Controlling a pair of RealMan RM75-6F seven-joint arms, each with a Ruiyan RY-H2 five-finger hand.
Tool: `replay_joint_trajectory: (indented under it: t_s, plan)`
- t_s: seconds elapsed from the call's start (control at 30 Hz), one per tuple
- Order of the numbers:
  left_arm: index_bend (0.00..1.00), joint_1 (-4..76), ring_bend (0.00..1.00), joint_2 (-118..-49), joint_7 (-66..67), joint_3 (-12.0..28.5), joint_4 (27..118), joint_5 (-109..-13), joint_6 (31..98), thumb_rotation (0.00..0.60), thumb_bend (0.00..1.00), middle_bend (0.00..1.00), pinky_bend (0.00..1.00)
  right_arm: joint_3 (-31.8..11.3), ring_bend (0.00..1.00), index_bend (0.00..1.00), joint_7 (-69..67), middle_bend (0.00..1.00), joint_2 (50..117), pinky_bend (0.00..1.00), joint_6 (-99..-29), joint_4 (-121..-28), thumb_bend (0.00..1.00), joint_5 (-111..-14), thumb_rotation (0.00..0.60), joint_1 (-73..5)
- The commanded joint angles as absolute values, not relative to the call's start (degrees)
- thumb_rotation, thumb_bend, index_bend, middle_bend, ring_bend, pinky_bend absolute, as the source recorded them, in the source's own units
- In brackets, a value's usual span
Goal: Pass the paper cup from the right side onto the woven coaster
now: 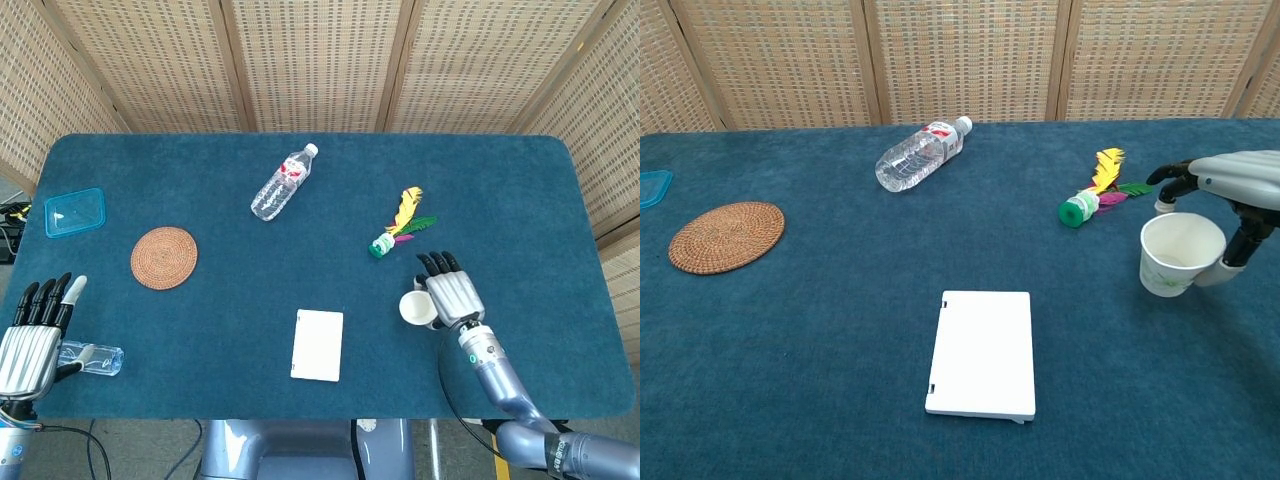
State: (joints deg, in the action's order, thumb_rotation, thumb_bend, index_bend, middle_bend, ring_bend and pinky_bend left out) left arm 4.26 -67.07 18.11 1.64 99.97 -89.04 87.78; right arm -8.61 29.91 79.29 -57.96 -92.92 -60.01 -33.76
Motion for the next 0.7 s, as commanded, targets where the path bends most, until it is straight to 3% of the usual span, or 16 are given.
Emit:
replay_joint_trajectory:
  t_s: [0.03, 0.7]
  plan:
    - [0.00, 4.28, 0.00, -67.05, 18.13, 1.66, 99.95, -88.92, 87.71, 0.600, 0.23, 0.00, 0.00, -9.17, 0.00, 0.43, 30.28, 0.07, 79.42, 0.00, -58.16, -93.46, 0.08, -59.42, 0.600, -34.42]
    - [0.00, 5.07, 0.00, -66.50, 16.17, 1.79, 99.68, -87.26, 85.53, 0.600, 0.23, 0.00, 0.00, -14.80, 0.00, 0.43, 42.51, 0.07, 88.81, 0.00, -55.77, -93.57, 0.08, -48.83, 0.600, -47.74]
